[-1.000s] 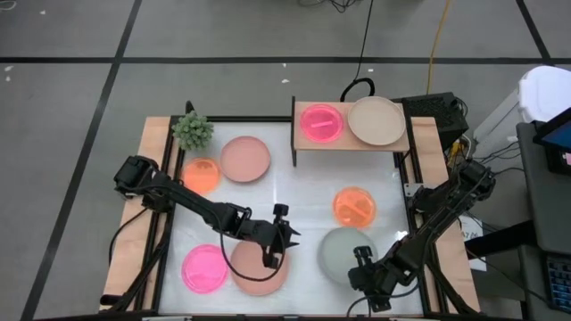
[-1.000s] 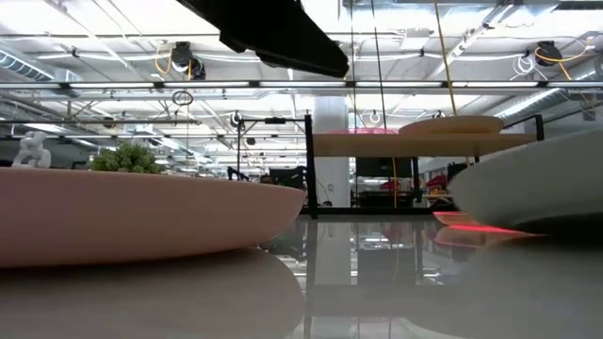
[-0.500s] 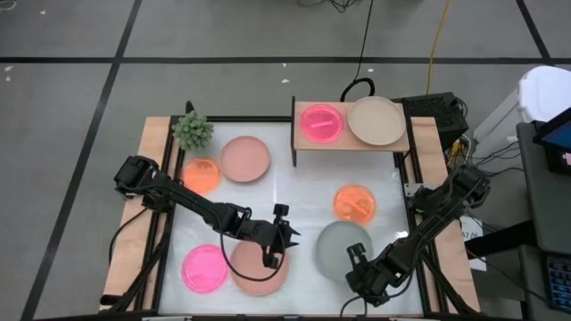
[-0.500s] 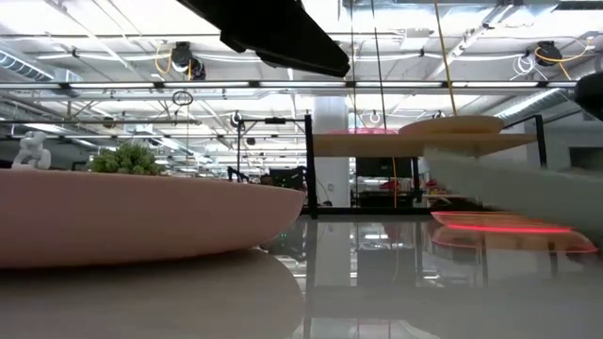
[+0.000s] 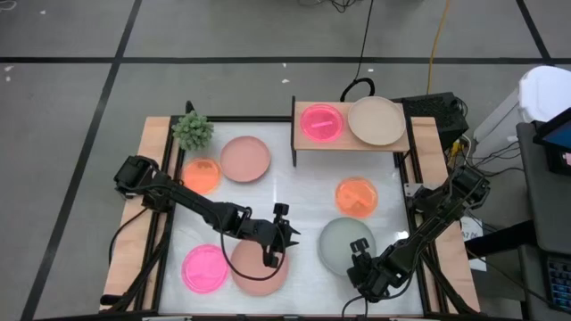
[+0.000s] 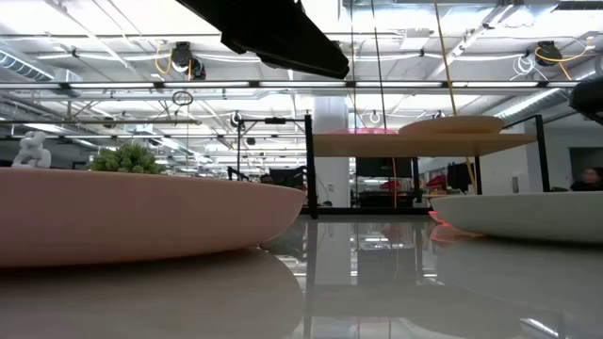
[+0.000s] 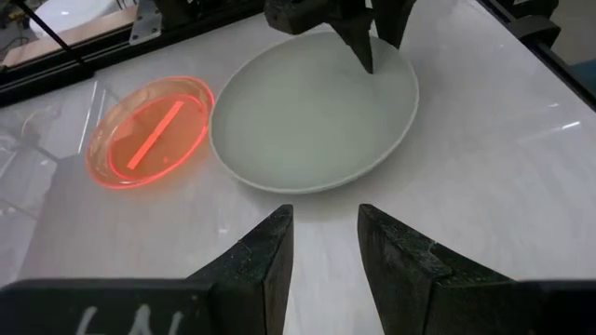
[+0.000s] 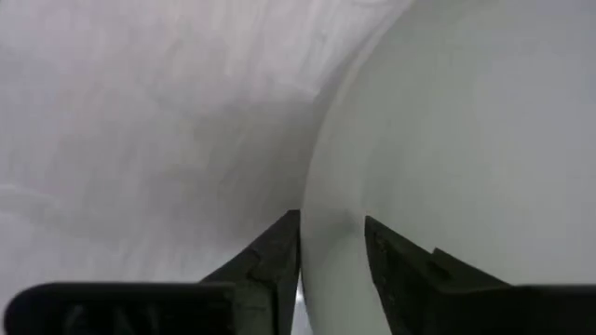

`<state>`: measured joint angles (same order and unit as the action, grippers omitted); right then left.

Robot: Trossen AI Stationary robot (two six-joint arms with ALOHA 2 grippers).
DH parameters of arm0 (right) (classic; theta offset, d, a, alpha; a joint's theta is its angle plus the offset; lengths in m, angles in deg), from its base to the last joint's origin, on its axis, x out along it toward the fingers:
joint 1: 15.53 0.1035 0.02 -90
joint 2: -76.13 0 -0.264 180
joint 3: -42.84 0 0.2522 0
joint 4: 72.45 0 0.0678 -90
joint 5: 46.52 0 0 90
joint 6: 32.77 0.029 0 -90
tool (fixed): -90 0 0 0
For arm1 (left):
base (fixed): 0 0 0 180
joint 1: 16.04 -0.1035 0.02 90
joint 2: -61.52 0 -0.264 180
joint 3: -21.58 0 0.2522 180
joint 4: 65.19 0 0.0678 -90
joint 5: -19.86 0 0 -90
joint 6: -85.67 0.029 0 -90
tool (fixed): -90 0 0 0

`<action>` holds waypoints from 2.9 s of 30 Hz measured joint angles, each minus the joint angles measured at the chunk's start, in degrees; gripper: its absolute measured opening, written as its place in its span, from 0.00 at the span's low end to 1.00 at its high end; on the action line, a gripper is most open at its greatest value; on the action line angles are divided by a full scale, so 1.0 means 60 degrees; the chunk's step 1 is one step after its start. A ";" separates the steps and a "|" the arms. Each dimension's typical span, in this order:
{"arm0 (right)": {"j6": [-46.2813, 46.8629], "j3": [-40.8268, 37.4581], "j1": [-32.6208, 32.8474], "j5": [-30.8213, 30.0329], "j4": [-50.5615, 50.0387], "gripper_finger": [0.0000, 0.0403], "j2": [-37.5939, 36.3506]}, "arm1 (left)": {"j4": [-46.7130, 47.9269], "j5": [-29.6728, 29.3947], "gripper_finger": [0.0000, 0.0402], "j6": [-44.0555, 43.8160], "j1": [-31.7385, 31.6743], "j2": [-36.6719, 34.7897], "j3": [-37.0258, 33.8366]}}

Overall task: Place and stack plates onto a shelf
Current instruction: Stack the gray plate on top of the brown plate on the shelf

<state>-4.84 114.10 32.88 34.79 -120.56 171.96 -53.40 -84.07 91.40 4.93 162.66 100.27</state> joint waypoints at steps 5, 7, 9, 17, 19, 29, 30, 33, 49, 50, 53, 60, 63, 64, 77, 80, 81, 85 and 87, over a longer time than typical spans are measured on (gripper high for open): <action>-0.0009 0.0002 0.0016 -0.0051 0.0042 0.11 0.0000 | 0.0003 -0.0016 0.32 -0.0007 0.0000 -0.0004 -0.0003; -0.0035 0.0015 0.0016 -0.0158 0.0046 0.04 -0.0016 | 0.0003 -0.0016 0.32 -0.0010 0.0000 -0.0004 0.0000; -0.0033 0.0015 0.0016 -0.0240 0.0103 0.03 -0.0018 | 0.0005 -0.0016 0.32 -0.0039 0.0000 -0.0006 -0.0001; -0.0278 0.0738 0.0012 -0.0434 -0.0626 0.01 -0.0144 | 0.0079 -0.0020 0.32 -0.0058 0.0000 -0.0007 -0.0004; -0.0288 0.1096 0.0012 -0.0653 -0.1049 0.00 -0.0314 | 0.0077 -0.0020 0.32 -0.0036 0.0000 -0.0007 -0.0004; -0.0373 0.2892 0.0009 -0.2023 -0.3673 0.00 -0.0663 | 0.0086 -0.0021 0.32 -0.0270 0.0000 -0.0007 -0.0004; -0.0380 0.3048 0.0009 -0.2137 -0.3927 0.00 -0.0663 | 0.0086 -0.0020 0.32 -0.0277 0.0000 -0.0007 -0.0004; -0.0382 0.3415 0.0012 -0.2594 -0.4591 0.00 -0.0663 | 0.0086 -0.0021 0.32 -0.0293 0.0000 -0.0007 -0.0004; -0.0292 0.3836 -0.0884 -0.3548 -0.7051 0.00 -0.1455 | 0.0086 -0.0020 0.32 -0.0324 0.0000 -0.0007 -0.0004; -0.0409 0.3836 -0.0967 -0.3635 -0.7198 0.00 -0.1606 | 0.0086 -0.0020 0.32 -0.0324 0.0000 -0.0007 -0.0004; -0.0817 0.3836 -0.1245 -0.4008 -0.7453 0.00 -0.2088 | 0.0086 -0.0020 0.32 -0.0356 0.0000 -0.0007 -0.0006; -0.2198 0.3836 -0.2206 -0.4760 -0.7560 0.00 -0.3203 | 0.0083 -0.0018 0.32 -0.0548 0.0007 -0.0007 -0.0007; -0.2948 0.3836 -0.2749 -0.4874 -0.7436 0.00 -0.3571 | 0.0079 -0.0020 0.32 -0.0565 0.0025 -0.0007 -0.0007; -0.3170 0.3836 -0.2936 -0.4874 -0.7407 0.00 -0.3679 | 0.0079 -0.0020 0.32 -0.0572 0.0025 -0.0007 -0.0007; -0.5491 0.3836 -0.5197 -0.4786 -0.7326 0.00 -0.4506 | 0.0068 -0.0017 0.32 -0.0962 0.0093 -0.0007 -0.0007; -0.5891 0.3836 -0.5652 -0.4775 -0.7413 0.00 -0.4684 | 0.0065 -0.0020 0.32 -0.1049 0.0153 -0.0008 -0.0007; -0.6007 0.3836 -0.5816 -0.4773 -0.7470 0.00 -0.4742 | 0.0065 -0.0018 0.32 -0.1049 0.0173 -0.0007 -0.0007; -0.6368 0.3836 -0.6487 -0.4751 -0.7575 0.00 -0.4969 | 0.0028 -0.0020 0.32 -0.1089 0.0215 -0.0007 -0.0007; -0.6577 0.3836 -0.6849 -0.4728 -0.7578 0.00 -0.5072 | 0.0005 -0.0020 0.32 -0.1135 0.0215 -0.0007 -0.0007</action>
<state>-44.30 137.11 -8.21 6.42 -166.03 141.53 -53.37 -84.19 84.59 6.22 162.62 100.22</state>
